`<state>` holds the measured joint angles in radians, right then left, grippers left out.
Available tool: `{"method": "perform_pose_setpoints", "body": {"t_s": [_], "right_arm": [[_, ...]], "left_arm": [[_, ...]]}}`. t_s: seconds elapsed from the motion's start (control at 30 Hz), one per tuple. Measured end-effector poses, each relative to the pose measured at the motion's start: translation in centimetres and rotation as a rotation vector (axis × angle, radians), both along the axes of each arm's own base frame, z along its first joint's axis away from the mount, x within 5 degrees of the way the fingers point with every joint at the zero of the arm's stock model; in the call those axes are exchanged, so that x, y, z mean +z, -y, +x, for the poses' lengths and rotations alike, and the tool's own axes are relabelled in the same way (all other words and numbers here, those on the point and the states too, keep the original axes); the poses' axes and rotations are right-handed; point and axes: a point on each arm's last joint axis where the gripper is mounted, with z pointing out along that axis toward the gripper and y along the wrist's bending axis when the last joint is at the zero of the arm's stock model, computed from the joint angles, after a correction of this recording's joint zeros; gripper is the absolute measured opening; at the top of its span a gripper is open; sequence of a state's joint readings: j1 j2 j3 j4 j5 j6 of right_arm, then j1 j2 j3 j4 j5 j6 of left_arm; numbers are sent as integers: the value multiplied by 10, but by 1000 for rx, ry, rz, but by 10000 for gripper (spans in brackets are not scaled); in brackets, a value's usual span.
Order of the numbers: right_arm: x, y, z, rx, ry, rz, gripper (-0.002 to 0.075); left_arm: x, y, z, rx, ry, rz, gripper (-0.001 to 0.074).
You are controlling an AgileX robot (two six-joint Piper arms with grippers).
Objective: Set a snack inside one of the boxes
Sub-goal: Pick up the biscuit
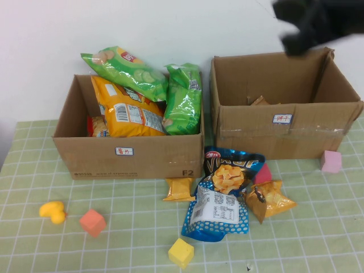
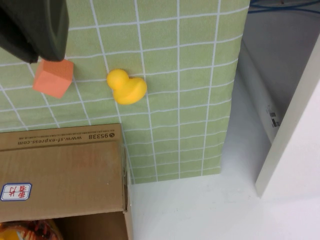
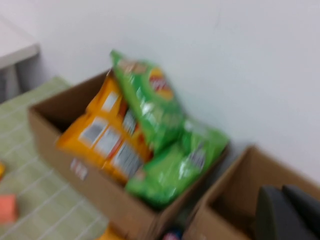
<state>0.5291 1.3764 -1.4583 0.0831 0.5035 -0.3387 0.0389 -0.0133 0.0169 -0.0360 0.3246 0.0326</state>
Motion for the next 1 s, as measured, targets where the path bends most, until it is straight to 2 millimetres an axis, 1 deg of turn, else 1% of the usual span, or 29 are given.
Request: {"method": "perform_pose_setpoints", "body": {"t_s": [0.13,0.17,0.37,0.5,0.53,0.6,0.67,0.73,0.83,0.9,0.93,1.0], "right_arm": [[-19,20,-38,8,-50,0,-1],[-20,25,-49,10,-52,9,-1],[-47,53,-107,53,-69,56,-2],[-61,73,-143,71,-38,84,-2],[-68,81,-157,74,-20,94,-2],[-74,88,-170,76,0,104,-2],[-83,92,-177,77,-1,103,-2],[-96,93,-180,85,-52,71,-2],[-113,92,-177,88,-164,-10,-2],[-122,89,-168,68,-224,-67,-2],[-130,86,-157,42,-265,-115,-2],[-140,80,-141,9,-309,-154,-2]], "left_arm": [[0,0,0,0,0,0,-1],[0,0,0,0,0,0,-1],[0,0,0,0,0,0,-1],[0,0,0,1,0,-2,-1],[0,0,0,1,0,-2,-1],[0,0,0,1,0,-2,-1],[0,0,0,1,0,-2,-1],[0,0,0,1,0,-2,-1],[0,0,0,1,0,-2,-1],[0,0,0,1,0,-2,-1],[0,0,0,1,0,-2,-1],[0,0,0,1,0,-2,-1]]}}
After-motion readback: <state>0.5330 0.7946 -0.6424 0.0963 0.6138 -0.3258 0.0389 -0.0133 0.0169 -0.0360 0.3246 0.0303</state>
